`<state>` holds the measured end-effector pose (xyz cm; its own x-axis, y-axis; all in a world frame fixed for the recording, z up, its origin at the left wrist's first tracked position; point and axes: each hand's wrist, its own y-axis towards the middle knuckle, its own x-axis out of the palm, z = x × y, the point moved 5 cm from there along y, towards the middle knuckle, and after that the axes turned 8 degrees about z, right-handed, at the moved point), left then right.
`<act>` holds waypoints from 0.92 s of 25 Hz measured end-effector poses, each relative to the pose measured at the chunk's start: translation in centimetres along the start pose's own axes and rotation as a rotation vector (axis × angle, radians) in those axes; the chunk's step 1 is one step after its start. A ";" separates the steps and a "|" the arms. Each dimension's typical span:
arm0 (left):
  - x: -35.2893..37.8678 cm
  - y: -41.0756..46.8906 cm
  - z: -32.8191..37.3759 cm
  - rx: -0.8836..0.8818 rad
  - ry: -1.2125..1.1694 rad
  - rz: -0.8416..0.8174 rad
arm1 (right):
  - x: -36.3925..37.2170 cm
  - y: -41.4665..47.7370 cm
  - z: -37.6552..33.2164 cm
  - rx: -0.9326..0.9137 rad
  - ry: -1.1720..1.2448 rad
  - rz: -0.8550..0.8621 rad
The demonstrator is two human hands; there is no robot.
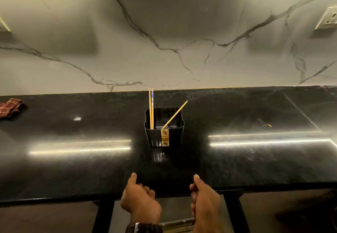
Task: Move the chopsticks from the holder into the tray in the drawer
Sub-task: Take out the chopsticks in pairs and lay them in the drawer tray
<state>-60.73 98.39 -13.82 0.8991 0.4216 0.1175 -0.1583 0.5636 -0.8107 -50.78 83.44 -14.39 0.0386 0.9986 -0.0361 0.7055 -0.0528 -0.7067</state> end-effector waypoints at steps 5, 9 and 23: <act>4.6 -1.8 3.3 0.407 0.145 -0.285 | 3.8 -2.3 -9.8 -0.593 0.076 -0.160; 9.8 -3.3 5.0 0.756 0.506 -0.414 | 9.7 1.6 -16.8 -0.720 -0.113 -0.102; 15.0 1.2 5.9 0.826 0.875 -0.476 | 26.2 4.6 -19.9 -0.852 -0.775 -0.316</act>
<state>-49.85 109.57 -9.69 0.8532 -0.3659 -0.3716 0.3277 0.9305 -0.1639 -32.45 109.28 -4.49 -0.4518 0.6876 -0.5684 0.8609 0.5032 -0.0756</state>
